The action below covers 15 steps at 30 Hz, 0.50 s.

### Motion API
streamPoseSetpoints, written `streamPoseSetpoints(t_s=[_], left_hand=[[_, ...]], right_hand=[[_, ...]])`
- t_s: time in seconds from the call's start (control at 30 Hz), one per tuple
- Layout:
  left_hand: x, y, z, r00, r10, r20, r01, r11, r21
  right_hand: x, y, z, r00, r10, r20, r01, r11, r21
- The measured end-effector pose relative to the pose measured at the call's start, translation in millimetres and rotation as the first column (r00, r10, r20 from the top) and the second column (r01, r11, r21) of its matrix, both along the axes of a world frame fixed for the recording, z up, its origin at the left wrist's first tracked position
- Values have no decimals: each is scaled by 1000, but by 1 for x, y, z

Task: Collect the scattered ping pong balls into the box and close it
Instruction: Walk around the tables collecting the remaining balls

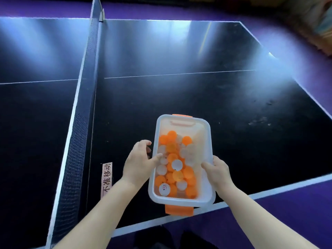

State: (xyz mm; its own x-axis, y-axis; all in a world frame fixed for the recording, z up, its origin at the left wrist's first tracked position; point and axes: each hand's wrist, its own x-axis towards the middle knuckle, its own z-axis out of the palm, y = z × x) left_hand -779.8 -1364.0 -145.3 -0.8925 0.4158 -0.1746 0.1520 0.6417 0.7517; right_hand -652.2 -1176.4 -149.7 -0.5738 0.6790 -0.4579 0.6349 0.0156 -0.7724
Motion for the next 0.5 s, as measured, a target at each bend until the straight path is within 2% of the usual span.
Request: streamPoseSetpoints(t_s=[0.13, 0.33, 0.5], left_hand=[[38, 53, 7, 983, -159, 94, 158, 987, 12], [119, 143, 17, 933, -358, 39, 359, 933, -33], [221, 232, 23, 857, -514, 26, 515, 857, -34]], right_hand=[[52, 27, 9, 994, -102, -44, 103, 994, 25], [164, 85, 11, 960, -278, -41, 280, 959, 53], [284, 144, 15, 895, -441, -64, 444, 895, 47]])
